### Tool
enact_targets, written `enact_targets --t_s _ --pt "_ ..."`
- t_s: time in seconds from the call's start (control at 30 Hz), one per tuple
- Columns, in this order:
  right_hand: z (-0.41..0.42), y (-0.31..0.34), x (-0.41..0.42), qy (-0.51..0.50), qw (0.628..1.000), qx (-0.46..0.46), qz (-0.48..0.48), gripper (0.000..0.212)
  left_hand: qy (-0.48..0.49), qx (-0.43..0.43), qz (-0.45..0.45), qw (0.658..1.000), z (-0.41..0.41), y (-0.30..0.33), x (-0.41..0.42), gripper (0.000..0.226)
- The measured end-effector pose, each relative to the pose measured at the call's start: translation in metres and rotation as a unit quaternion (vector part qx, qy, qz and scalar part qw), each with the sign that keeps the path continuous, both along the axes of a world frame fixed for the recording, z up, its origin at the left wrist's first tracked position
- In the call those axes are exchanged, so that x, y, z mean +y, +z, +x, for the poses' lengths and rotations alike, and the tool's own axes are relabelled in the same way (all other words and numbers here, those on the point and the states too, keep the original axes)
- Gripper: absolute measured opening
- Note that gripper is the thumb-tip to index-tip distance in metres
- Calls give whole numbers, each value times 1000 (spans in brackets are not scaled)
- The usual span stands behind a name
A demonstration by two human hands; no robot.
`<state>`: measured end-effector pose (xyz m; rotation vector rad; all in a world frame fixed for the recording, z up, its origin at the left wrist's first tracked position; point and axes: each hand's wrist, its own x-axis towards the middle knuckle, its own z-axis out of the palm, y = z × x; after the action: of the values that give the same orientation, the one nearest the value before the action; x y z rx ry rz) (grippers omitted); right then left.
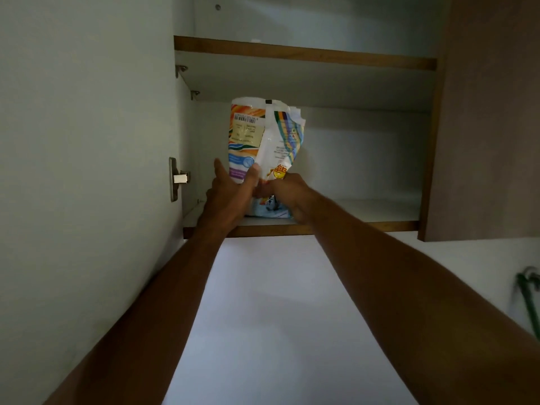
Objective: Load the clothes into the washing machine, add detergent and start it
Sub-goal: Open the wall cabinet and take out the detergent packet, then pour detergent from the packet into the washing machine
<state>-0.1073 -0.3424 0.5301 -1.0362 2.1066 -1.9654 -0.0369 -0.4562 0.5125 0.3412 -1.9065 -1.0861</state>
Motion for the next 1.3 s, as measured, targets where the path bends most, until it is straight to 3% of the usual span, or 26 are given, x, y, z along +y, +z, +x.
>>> enact_targets --t_s 0.1,0.23,0.3,0.37,0.47,0.57,0.73,0.83,1.0,1.3 --pt "3 1 20 17 1000 -7 -6 39 -31 -19 -17 999 2 -2 3 101" --pt "7 -1 34 15 999 -41 -31 38 -33 -29 -43 998 1 -5 1 125" --pt "13 0 42 -3 998 -49 -44 41 -30 -26 -72 997 0 -6 1 124" --pt "19 -1 51 -18 997 -55 -58 39 -33 -16 -114 993 6 -7 8 114" --pt "32 -4 71 -29 994 -49 -88 29 -76 64 -166 981 14 -10 23 80" --pt "42 -10 96 -45 993 -31 -102 25 -171 130 -116 970 22 -13 59 54" --pt "56 -22 159 -88 987 -27 -132 35 -292 115 -16 949 19 -19 123 60" --pt "67 -26 215 -90 990 0 -111 46 -372 74 28 925 20 -20 160 63" --pt "91 -38 313 -150 988 2 -46 51 -532 4 49 845 26 -36 244 49" --pt "131 -101 481 -263 963 -60 20 57 -626 -99 162 756 39 -97 411 42"
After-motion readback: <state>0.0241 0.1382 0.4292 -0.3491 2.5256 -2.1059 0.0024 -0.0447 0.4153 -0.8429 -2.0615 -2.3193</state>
